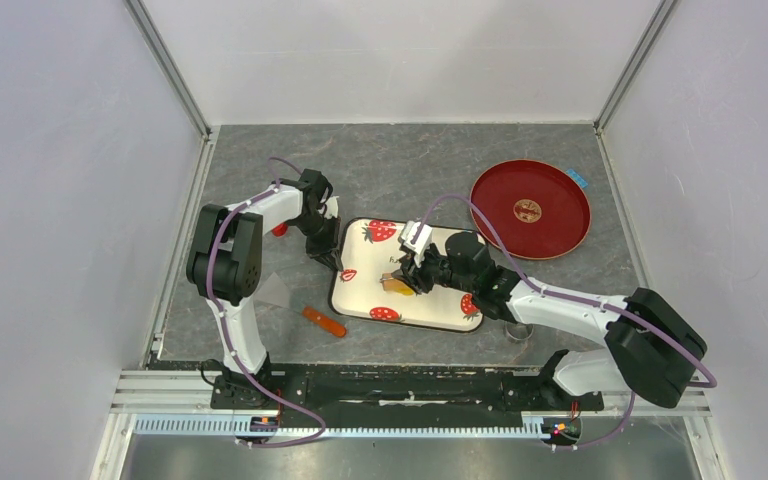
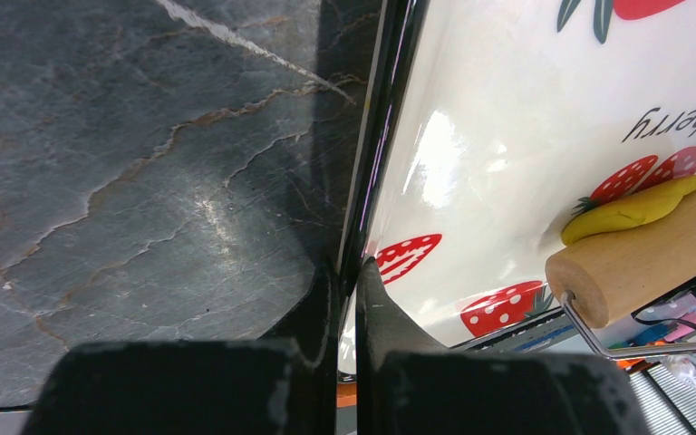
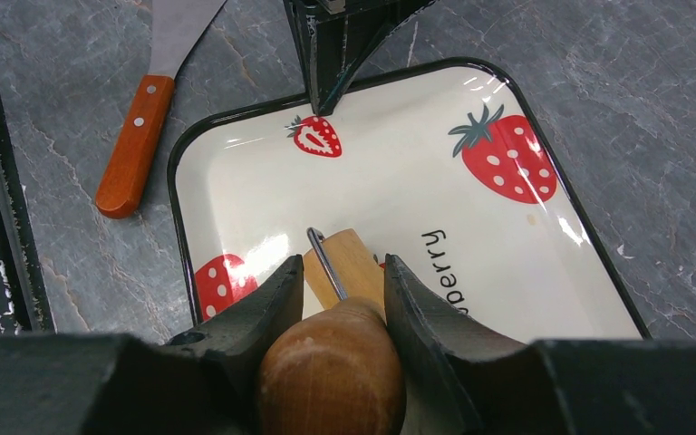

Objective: Roll out the dumpling wrappers from the dough

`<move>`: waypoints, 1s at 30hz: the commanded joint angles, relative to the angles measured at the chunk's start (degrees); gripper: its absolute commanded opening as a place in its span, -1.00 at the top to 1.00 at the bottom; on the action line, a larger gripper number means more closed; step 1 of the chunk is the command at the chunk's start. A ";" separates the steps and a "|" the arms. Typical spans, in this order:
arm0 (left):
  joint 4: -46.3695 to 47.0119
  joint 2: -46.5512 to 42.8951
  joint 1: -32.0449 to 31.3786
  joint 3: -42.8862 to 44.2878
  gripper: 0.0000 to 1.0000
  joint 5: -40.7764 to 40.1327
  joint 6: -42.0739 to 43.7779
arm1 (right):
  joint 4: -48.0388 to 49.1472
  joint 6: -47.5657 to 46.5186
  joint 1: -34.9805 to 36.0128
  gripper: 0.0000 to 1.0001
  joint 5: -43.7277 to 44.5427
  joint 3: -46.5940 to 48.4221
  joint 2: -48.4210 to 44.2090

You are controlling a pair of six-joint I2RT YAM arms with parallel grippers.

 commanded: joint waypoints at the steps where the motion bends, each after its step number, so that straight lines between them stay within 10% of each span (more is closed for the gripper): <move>1: 4.97 -0.22 0.92 -0.68 0.96 -10.89 -1.00 | -37.96 13.90 2.92 1.00 -16.10 -8.43 6.27; 30: 4.92 -0.28 1.06 -0.59 0.96 -10.67 -1.03 | -38.24 16.15 2.51 1.00 -10.48 -7.54 5.29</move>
